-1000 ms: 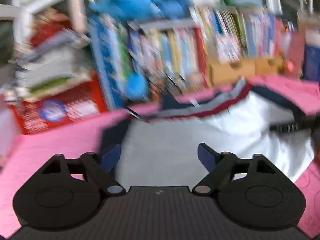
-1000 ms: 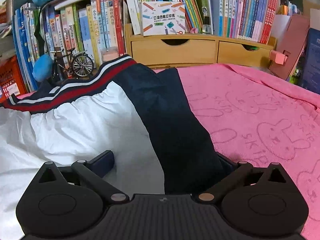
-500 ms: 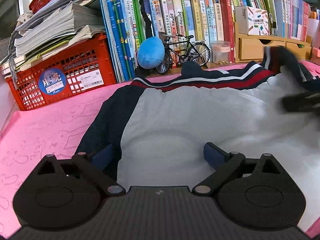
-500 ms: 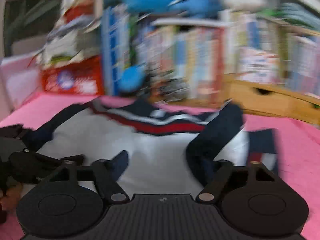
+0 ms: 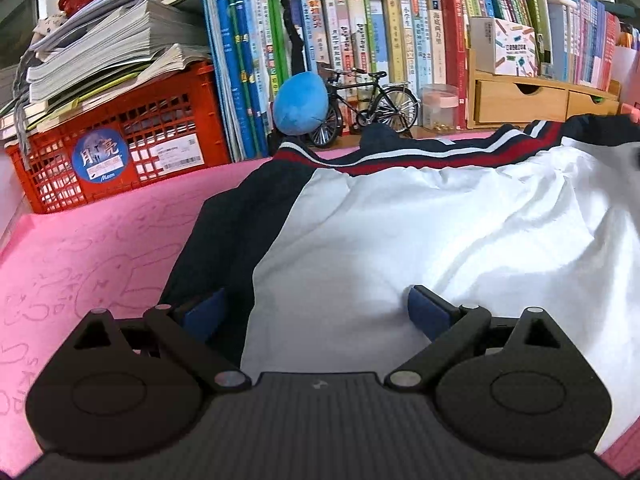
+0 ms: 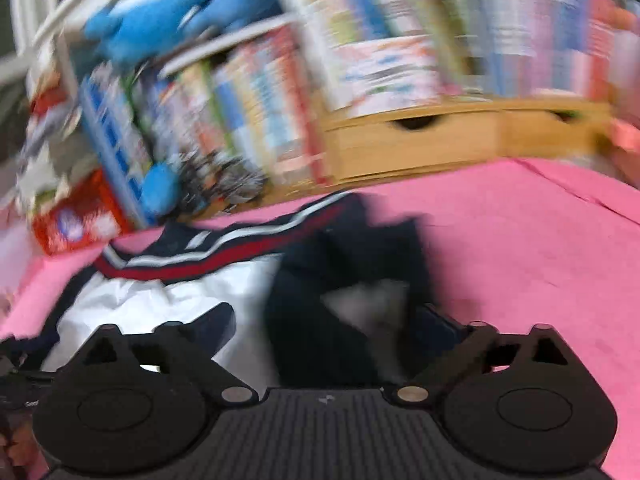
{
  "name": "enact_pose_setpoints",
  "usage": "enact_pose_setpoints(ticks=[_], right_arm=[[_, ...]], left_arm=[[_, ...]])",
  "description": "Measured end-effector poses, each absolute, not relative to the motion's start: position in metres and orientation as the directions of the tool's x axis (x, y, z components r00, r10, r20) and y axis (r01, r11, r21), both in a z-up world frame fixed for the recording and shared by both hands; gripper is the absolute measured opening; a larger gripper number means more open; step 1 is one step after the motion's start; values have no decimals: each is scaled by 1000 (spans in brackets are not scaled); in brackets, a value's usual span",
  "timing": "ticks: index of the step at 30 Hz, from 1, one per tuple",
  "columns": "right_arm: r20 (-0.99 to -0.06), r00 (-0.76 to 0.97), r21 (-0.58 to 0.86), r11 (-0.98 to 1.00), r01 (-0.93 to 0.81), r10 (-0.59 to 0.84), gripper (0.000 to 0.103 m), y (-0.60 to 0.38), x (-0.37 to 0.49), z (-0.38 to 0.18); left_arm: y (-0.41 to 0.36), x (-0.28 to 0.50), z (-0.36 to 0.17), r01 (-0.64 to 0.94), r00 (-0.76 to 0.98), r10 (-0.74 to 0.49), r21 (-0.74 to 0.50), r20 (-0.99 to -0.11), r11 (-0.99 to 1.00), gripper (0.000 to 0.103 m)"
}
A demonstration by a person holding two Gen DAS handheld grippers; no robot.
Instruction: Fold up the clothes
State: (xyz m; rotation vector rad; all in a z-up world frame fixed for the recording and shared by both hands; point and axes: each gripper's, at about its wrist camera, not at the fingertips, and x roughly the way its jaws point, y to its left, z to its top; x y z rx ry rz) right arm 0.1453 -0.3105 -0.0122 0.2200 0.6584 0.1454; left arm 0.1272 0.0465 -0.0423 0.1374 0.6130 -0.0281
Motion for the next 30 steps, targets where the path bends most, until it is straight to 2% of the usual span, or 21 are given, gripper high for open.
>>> enact_pose_setpoints(ticks=[1, 3, 6, 7, 9, 10, 13, 16, 18, 21, 23, 25, 26, 28, 30], right_arm=[[-606, 787, 194, 981, 5, 116, 99, -319, 136, -9], [-656, 739, -56, 986, 156, -154, 101, -322, 123, -8], [-566, 682, -407, 876, 257, -463, 100, -306, 107, -16], [-535, 693, -448, 858, 252, -483, 100, -303, 99, -18], [-498, 748, -428, 875, 229, -439, 100, -296, 81, -13], [-489, 787, -372, 906, 202, -376, 100, -293, 71, -8], [-453, 886, -150, 988, 32, -98, 100, -278, 46, 9], [-503, 843, -2, 975, -224, 192, 98, -253, 46, 3], [-568, 802, -31, 969, -245, 184, 98, -240, 51, -13], [-665, 744, -77, 985, -157, 66, 98, -258, 54, -41], [-696, 718, -15, 1000, -6, -6, 100, -293, 50, -46], [-721, 689, 39, 988, 149, -76, 97, -324, 45, -38], [-723, 683, 48, 979, 198, -103, 97, -332, 43, -31], [-676, 729, 32, 984, 174, -107, 96, -320, 39, -7], [-614, 788, 55, 995, 86, -34, 96, -299, 41, 16]], left_arm=[[46, 127, -42, 64, 818, 17, 121, -575, 991, 100], [47, 127, -42, 57, 818, 24, 122, -575, 991, 100], [50, 127, -42, 49, 815, 23, 108, -579, 993, 101], [50, 127, -42, 48, 815, 22, 105, -579, 993, 101], [50, 128, -42, 46, 815, 25, 107, -580, 993, 102], [50, 128, -42, 46, 814, 26, 109, -580, 993, 102], [51, 128, -42, 46, 813, 25, 106, -581, 993, 102], [52, 128, -42, 45, 813, 25, 105, -582, 993, 102], [53, 128, -42, 46, 812, 20, 98, -583, 994, 102], [55, 128, -42, 45, 811, 19, 94, -585, 995, 103], [54, 128, -42, 45, 810, 22, 99, -587, 994, 103], [54, 129, -42, 44, 809, 24, 102, -587, 994, 103], [54, 129, -43, 44, 809, 26, 104, -587, 994, 103], [53, 129, -43, 44, 809, 29, 110, -588, 993, 103], [52, 128, -43, 44, 809, 31, 113, -587, 993, 103]])
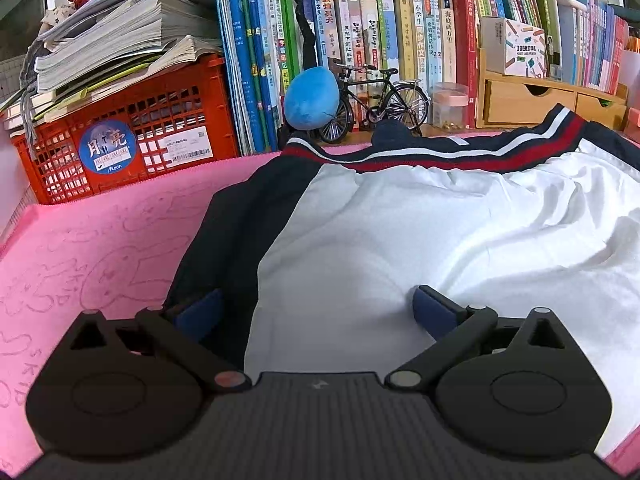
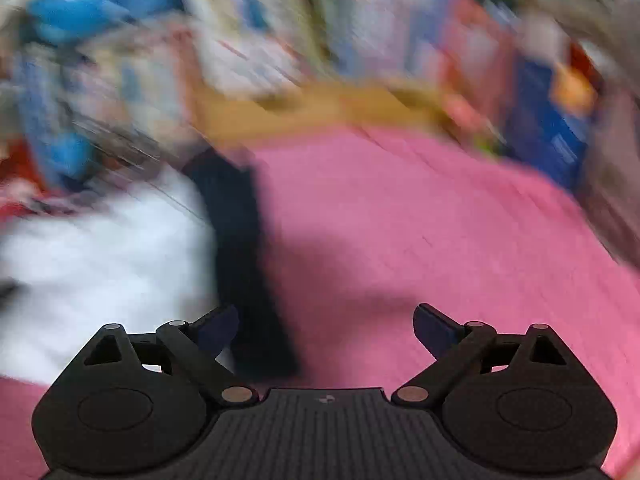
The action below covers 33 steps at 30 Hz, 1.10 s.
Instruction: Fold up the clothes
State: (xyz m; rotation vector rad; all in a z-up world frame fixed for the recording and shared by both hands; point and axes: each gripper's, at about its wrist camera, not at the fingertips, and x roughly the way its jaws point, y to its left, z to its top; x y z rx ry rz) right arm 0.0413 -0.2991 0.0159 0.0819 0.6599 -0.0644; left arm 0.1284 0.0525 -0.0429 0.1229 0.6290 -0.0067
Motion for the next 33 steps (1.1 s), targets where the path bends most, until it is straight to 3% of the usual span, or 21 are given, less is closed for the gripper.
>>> enact_pose_setpoints(ticks=[5, 9, 13, 17, 19, 21, 24, 33], right_arm=[[-481, 806, 200, 938, -282, 345, 96, -204, 111, 44], [-557, 732, 210, 920, -332, 391, 89, -150, 191, 13], [-644, 695, 210, 947, -243, 321, 88, -148, 250, -35], [-584, 735, 194, 939, -284, 343, 88, -162, 231, -15], [-528, 781, 172, 943, -286, 333, 98, -179, 220, -4], [-524, 819, 115, 972, -205, 235, 101, -197, 223, -2], [-639, 769, 25, 1000, -14, 27, 97, -229, 231, -26], [-563, 796, 109, 975, -196, 223, 103, -201, 89, 2]], left_arm=[[53, 128, -43, 42, 810, 34, 116, -586, 992, 103], [56, 129, -44, 45, 806, 20, 94, -591, 995, 103], [55, 129, -44, 53, 805, 13, 93, -593, 994, 103], [55, 129, -45, 51, 804, 14, 94, -594, 994, 103], [54, 129, -45, 51, 804, 15, 94, -594, 994, 103], [54, 129, -45, 51, 804, 16, 95, -594, 994, 103], [53, 129, -45, 54, 803, 18, 103, -596, 993, 103], [53, 130, -46, 54, 803, 21, 108, -596, 993, 103]])
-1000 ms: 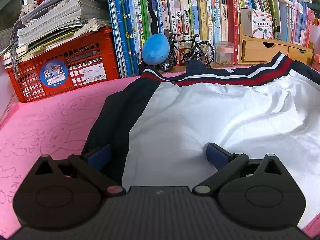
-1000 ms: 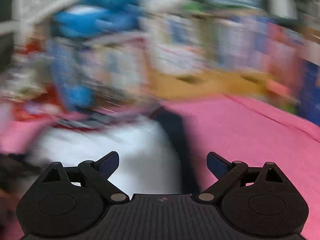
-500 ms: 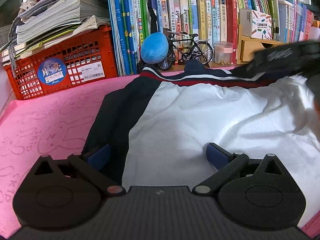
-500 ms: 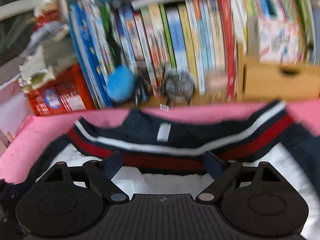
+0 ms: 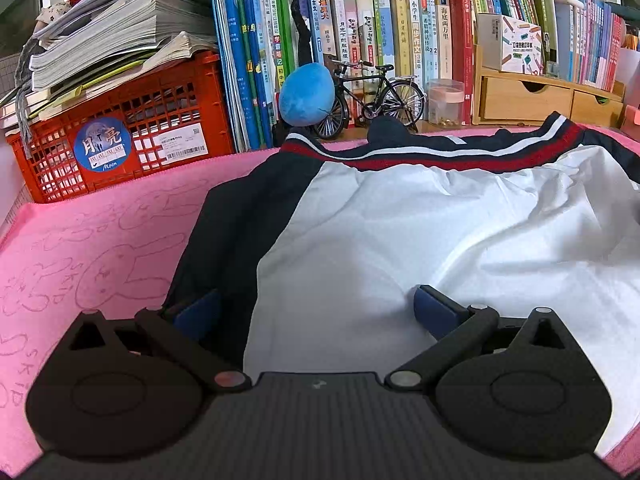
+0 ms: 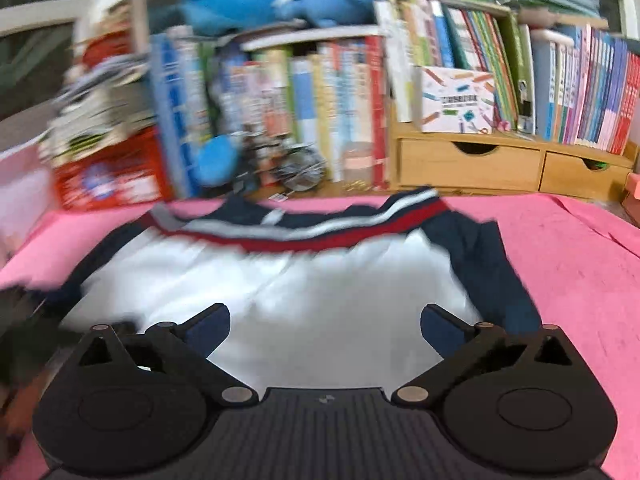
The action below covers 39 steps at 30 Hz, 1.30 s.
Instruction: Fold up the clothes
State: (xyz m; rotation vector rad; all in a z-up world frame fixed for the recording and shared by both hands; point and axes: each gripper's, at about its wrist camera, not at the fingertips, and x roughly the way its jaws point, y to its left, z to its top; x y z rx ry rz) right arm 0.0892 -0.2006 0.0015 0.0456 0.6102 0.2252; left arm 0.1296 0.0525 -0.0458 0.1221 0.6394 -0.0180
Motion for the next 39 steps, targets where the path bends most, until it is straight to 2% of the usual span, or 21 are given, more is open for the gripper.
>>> enact_pose_setpoints(ticks=[3, 8, 15, 19, 22, 33, 35, 38, 39], right_arm=[[-559, 793, 115, 970, -215, 242, 103, -205, 42, 0], [-543, 829, 55, 990, -127, 137, 103, -207, -3, -13], [-492, 858, 133, 987, -91, 146, 103, -212, -61, -25], [-485, 859, 154, 983, -99, 162, 103, -215, -80, -27], [-483, 859, 163, 981, -106, 173, 103, -217, -90, -27], [-494, 849, 205, 974, -96, 188, 103, -226, -96, -35], [-473, 861, 214, 972, -92, 186, 103, -228, -97, -36], [-328, 929, 277, 958, -79, 172, 103, -242, -109, -34], [-309, 935, 305, 949, -77, 175, 103, -249, -108, -34]], left_arm=[[53, 129, -45, 51, 805, 21, 104, -593, 993, 103], [37, 92, -31, 29, 809, 90, 192, -581, 981, 103], [9, 5, -3, 65, 824, 73, 221, -562, 973, 103], [-6, -21, -6, 48, 811, 107, 247, -576, 968, 103], [-9, -31, -6, 44, 801, 96, 219, -591, 975, 103], [-19, -38, -13, 29, 782, 130, 244, -610, 969, 103], [-19, -37, -13, 30, 786, 129, 245, -605, 969, 103], [-19, -30, -10, 36, 802, 112, 235, -586, 971, 103], [-19, -26, -8, 37, 808, 106, 230, -579, 972, 103]])
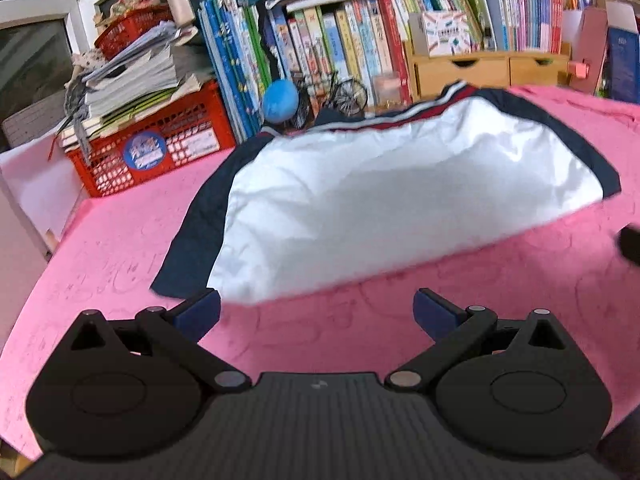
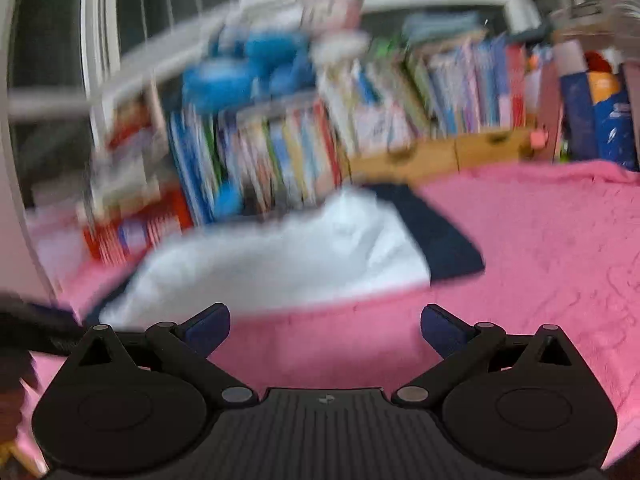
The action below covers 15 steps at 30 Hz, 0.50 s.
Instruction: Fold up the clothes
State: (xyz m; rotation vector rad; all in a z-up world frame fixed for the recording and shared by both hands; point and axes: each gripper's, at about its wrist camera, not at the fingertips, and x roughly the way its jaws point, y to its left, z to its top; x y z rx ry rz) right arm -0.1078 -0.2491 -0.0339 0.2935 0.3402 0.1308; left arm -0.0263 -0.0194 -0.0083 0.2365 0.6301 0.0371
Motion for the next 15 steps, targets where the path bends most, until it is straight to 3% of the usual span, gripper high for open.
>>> enact_pose_setpoints(ticks=[2, 9, 15], right_arm=[[-278, 944, 356, 932, -71, 178, 103, -262, -105, -34], [-348, 931, 350, 937, 20, 110, 102, -294, -68, -39], [-406, 900, 458, 888, 49, 160, 101, -313, -45, -56]], left_arm=[[-20, -14, -5, 32, 817, 102, 221, -568, 975, 103], [-34, 28, -5, 13, 836, 116, 232, -536, 973, 103], [-52, 53, -23, 41, 842, 134, 310, -522, 950, 103]])
